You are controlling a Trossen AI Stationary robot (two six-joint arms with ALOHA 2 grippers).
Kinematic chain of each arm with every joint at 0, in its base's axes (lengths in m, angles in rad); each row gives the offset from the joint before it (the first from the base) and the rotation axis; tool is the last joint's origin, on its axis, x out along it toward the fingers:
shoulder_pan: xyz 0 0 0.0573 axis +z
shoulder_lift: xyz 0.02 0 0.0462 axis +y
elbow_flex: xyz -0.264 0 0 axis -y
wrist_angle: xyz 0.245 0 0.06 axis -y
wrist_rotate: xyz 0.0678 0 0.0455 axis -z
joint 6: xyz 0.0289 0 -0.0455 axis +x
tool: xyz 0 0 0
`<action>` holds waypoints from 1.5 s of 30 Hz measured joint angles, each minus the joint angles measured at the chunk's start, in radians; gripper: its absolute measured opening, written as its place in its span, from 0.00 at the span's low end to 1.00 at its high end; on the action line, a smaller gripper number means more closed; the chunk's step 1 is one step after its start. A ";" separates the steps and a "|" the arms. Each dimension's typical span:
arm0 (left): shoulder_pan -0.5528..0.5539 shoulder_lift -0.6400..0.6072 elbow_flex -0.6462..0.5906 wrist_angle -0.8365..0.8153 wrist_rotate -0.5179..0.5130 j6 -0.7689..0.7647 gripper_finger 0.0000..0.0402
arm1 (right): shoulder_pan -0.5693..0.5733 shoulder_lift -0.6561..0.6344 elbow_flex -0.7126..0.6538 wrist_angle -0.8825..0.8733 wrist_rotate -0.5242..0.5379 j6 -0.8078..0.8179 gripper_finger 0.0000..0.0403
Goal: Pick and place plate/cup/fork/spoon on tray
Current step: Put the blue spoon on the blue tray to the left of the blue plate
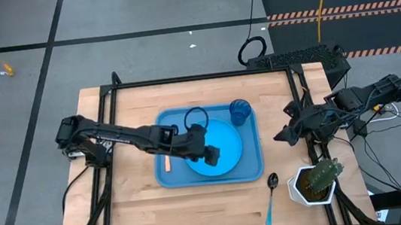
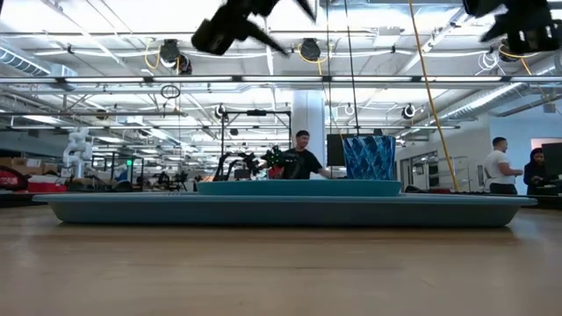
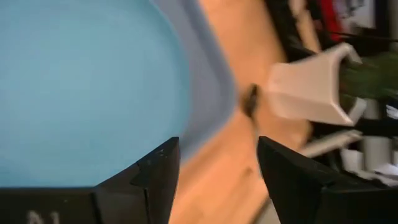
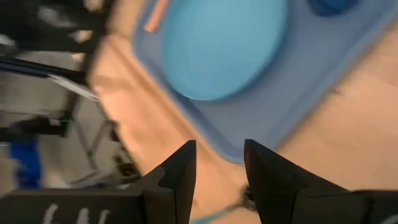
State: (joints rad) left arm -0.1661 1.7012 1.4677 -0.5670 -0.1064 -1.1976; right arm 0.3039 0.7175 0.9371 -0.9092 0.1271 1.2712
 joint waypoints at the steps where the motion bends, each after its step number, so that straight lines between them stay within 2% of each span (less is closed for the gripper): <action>1: 0.015 -0.001 0.000 -0.024 -0.001 0.013 0.54 | -0.005 0.002 0.000 0.039 0.002 0.004 0.32; 3: 0.045 -0.018 -0.002 -0.073 -0.001 0.057 0.54 | -0.018 0.018 0.000 0.118 0.006 0.021 0.32; 8: 0.147 -0.086 -0.002 -0.068 0.007 0.264 0.54 | -0.057 0.084 0.000 0.301 0.033 0.042 0.32; 16: 0.341 -0.254 -0.001 -0.209 0.106 0.490 0.54 | -0.184 0.265 0.001 0.841 0.053 0.019 0.32; 21: 0.424 -0.347 -0.001 -0.330 0.105 0.584 0.54 | -0.226 0.377 0.002 1.186 -0.025 0.047 0.32; 25: 0.461 -0.385 -0.001 -0.396 0.109 0.674 0.54 | -0.230 0.445 0.010 1.336 -0.095 0.119 0.32; 29: 0.484 -0.394 -0.001 -0.447 0.117 0.761 0.54 | -0.232 0.501 0.106 1.301 -0.162 0.149 0.32; 34: 0.502 -0.393 -0.001 -0.503 0.152 0.843 0.54 | -0.258 0.606 0.344 1.148 -0.262 0.109 0.32; 41: 0.504 -0.393 -0.001 -0.510 0.153 0.858 0.54 | -0.279 0.774 0.753 0.756 -0.513 0.052 0.32; 45: 0.504 -0.393 -0.001 -0.525 0.155 0.847 0.54 | -0.276 0.842 0.925 0.508 -0.657 0.052 0.32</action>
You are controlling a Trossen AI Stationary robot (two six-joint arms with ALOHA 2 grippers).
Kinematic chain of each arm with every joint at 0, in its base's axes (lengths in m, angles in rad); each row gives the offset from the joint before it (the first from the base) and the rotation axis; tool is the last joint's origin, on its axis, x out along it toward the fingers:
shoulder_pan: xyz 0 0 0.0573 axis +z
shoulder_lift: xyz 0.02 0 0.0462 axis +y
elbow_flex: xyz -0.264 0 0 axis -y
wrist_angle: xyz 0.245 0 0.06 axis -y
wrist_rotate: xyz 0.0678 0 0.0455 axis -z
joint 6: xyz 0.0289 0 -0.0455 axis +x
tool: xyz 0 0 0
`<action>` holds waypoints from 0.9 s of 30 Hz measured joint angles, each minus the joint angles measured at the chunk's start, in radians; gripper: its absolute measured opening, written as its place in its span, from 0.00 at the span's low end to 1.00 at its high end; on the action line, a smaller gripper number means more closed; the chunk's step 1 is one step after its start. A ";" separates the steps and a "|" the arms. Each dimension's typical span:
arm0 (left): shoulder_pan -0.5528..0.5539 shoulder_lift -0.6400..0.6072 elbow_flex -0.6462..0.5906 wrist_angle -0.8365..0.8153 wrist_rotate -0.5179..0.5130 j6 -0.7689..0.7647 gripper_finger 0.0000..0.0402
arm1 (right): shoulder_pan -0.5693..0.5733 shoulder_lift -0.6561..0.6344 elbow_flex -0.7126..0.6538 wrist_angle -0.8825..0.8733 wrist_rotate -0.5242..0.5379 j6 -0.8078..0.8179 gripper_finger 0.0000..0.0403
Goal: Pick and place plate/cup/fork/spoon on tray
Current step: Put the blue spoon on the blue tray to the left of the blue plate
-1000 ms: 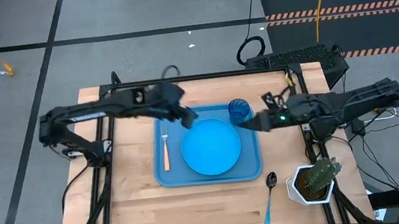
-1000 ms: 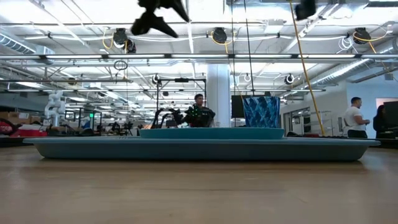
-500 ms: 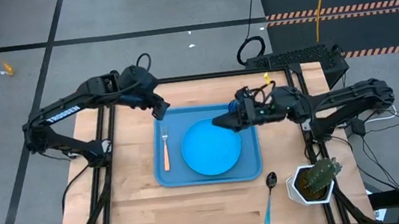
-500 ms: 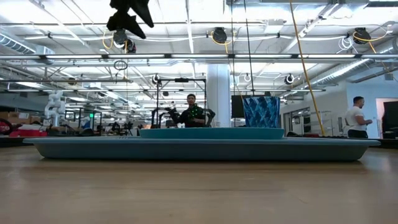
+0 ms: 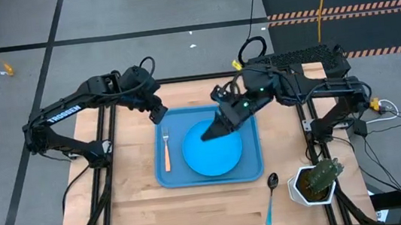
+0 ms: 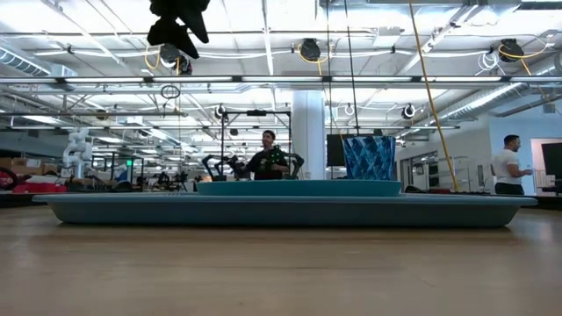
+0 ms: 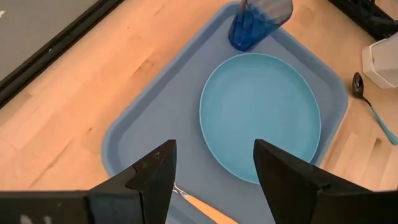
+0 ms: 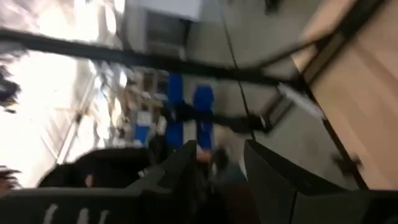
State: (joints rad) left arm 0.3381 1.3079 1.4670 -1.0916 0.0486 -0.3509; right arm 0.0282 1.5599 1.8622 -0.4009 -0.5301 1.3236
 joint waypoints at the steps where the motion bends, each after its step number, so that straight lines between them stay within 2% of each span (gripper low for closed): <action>1: -0.001 0.000 0.000 -0.009 0.000 -0.009 0.54 | 0.005 0.012 0.030 -0.044 -0.030 0.004 0.32; 4: -0.001 0.000 0.000 -0.043 0.000 -0.036 0.54 | 0.028 0.042 0.083 -0.152 -0.116 0.040 0.32; 10: -0.002 0.000 0.000 -0.115 -0.005 -0.096 0.54 | 0.149 0.091 0.088 -0.418 -0.272 0.051 0.32; 14: -0.015 0.000 0.000 -0.120 -0.041 -0.153 0.54 | 0.235 0.145 0.087 -0.629 -0.306 -0.003 0.32; 16: -0.024 0.000 0.000 -0.120 -0.058 -0.182 0.54 | 0.268 0.168 0.087 -0.711 -0.271 -0.039 0.32; 22: -0.075 0.000 0.000 -0.126 -0.107 -0.263 0.54 | 0.350 0.233 0.086 -0.953 0.024 -0.037 0.32; 24: -0.088 0.000 0.000 -0.126 -0.130 -0.260 0.54 | 0.376 0.245 0.086 -0.975 0.124 0.028 0.32; 27: -0.093 0.000 0.000 -0.126 -0.143 -0.231 0.54 | 0.412 0.257 0.058 -0.908 0.252 0.145 0.32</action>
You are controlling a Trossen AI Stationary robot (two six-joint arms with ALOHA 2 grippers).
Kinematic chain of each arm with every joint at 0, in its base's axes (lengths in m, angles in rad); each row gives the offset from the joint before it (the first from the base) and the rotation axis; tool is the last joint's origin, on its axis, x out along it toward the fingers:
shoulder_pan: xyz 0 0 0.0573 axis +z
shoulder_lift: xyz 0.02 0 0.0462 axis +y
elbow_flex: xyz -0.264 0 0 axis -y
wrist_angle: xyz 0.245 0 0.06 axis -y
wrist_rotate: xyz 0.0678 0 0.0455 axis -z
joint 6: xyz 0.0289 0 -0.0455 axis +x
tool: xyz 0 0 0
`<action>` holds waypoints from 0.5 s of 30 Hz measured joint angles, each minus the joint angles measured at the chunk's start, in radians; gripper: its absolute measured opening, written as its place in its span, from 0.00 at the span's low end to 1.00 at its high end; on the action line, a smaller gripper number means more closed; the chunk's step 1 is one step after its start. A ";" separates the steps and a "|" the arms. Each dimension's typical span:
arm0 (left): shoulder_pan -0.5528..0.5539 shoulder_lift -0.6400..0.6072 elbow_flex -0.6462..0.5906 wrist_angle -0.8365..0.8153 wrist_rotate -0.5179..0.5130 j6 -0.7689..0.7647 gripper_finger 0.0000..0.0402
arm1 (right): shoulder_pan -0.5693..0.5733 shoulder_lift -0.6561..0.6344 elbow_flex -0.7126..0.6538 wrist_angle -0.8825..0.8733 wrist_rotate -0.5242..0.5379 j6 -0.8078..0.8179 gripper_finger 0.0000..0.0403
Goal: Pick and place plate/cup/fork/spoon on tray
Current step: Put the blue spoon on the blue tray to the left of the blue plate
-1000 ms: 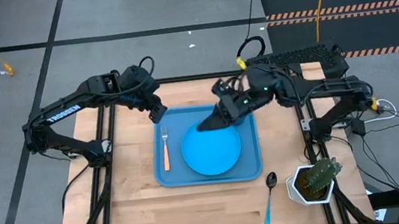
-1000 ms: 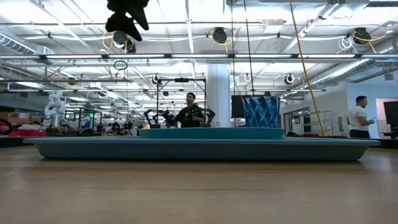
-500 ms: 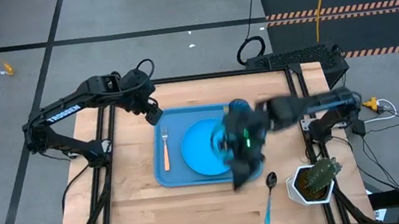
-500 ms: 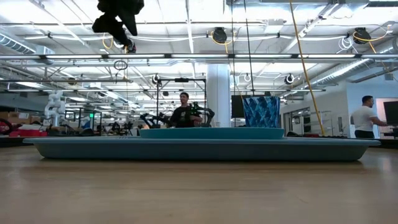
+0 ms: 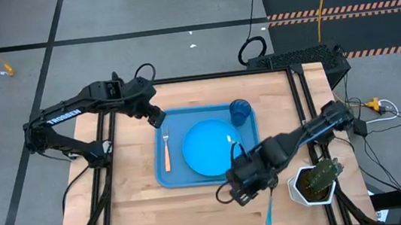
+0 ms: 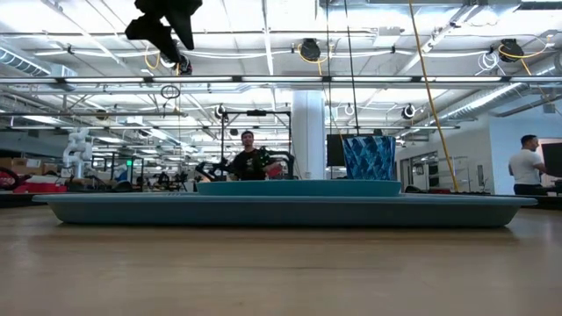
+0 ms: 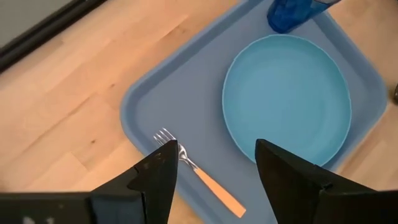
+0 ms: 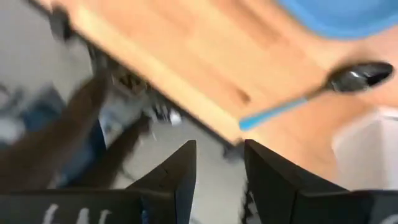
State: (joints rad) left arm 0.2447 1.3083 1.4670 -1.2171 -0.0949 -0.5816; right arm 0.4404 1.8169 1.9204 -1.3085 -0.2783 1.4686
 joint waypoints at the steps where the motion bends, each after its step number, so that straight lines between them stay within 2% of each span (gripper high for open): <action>1: 0.003 0.000 0.000 0.000 0.000 0.020 0.54 | 0.008 0.006 -0.017 0.022 0.033 0.043 0.32; 4: 0.020 0.000 0.000 -0.001 -0.001 0.071 0.54 | 0.021 0.015 -0.093 0.069 0.075 0.188 0.32; 8: 0.045 0.000 0.000 -0.026 0.012 0.115 0.54 | 0.032 0.010 -0.238 0.115 0.060 0.454 0.32; 15: 0.078 0.000 0.000 -0.013 0.015 0.236 0.54 | 0.050 0.009 -0.463 0.319 -0.099 0.773 0.32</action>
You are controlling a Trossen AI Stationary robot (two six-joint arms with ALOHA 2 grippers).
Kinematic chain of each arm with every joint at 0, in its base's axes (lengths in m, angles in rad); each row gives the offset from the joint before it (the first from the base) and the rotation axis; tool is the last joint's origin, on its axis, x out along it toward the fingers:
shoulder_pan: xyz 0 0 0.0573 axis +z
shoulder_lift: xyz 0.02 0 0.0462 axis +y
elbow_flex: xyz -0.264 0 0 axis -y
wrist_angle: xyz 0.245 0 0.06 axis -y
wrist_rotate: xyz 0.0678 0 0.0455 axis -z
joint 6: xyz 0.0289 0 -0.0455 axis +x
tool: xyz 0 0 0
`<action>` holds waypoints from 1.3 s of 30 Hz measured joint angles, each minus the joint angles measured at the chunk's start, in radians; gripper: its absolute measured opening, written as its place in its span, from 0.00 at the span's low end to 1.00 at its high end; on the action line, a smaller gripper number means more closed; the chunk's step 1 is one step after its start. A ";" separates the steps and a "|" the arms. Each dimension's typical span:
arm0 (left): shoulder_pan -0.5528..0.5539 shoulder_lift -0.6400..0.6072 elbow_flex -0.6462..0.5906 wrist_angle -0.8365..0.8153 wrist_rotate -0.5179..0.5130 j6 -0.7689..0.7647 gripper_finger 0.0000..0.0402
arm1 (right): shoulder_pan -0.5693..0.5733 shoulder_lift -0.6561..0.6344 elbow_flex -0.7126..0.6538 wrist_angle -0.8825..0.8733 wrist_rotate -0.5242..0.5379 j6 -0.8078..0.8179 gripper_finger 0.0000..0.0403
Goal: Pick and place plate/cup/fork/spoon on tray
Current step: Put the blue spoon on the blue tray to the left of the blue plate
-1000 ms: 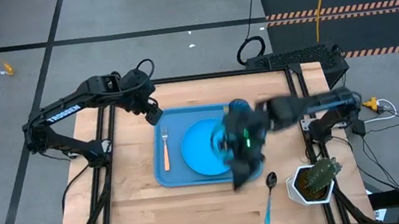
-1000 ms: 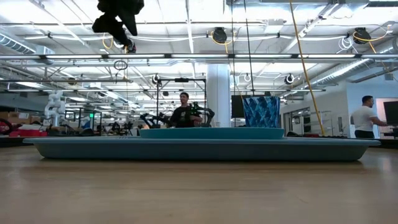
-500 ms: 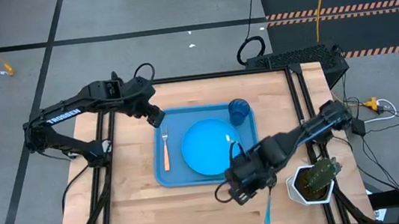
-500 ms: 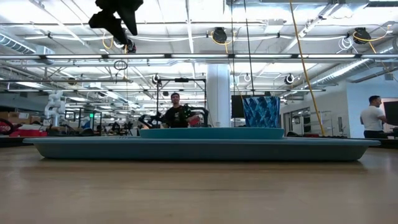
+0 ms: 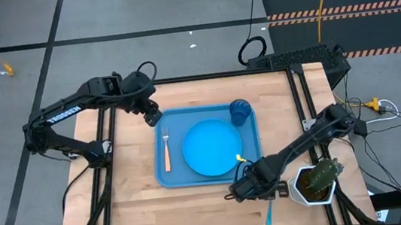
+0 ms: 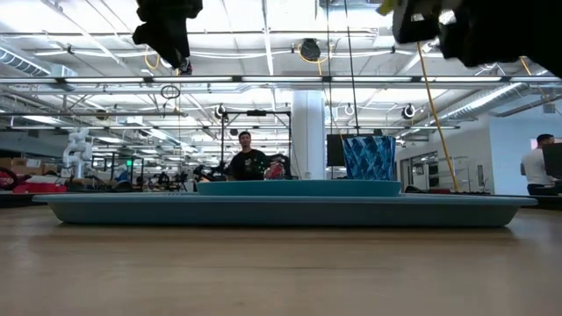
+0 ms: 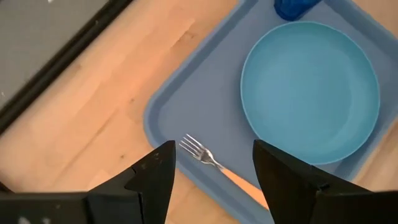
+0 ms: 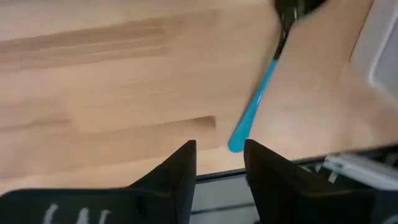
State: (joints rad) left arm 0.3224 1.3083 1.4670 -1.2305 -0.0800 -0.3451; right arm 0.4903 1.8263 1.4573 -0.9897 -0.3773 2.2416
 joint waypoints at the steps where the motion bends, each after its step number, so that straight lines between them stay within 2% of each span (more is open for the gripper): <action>1: 0.004 0.000 0.000 0.003 0.000 0.019 0.54 | 0.003 0.000 -0.023 0.036 -0.003 0.036 0.32; 4: 0.018 0.000 0.000 0.004 0.000 0.069 0.54 | 0.012 0.000 -0.066 0.077 -0.012 0.101 0.32; 11: 0.033 0.000 0.000 0.006 0.000 0.105 0.54 | 0.036 -0.002 -0.102 0.028 0.032 0.177 0.32; 15: 0.033 0.000 0.000 0.008 0.000 0.091 0.54 | 0.045 -0.002 -0.123 0.046 0.009 0.144 0.32; 19: 0.033 0.000 0.000 0.009 0.000 0.051 0.54 | 0.049 -0.002 -0.133 0.023 0.005 0.009 0.32; 22: 0.033 0.000 0.000 0.009 0.000 0.015 0.54 | 0.047 -0.002 -0.133 0.008 -0.009 -0.027 0.32; 31: 0.029 0.000 0.000 0.008 0.000 -0.025 0.54 | 0.041 -0.001 -0.131 -0.103 0.053 0.051 0.32; 39: 0.029 0.000 0.000 0.008 0.000 -0.027 0.54 | 0.046 -0.001 -0.134 -0.057 0.009 0.126 0.32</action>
State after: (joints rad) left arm 0.3515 1.3087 1.4670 -1.2227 -0.0803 -0.3717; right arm 0.5362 1.8252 1.3229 -1.0464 -0.3686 2.3676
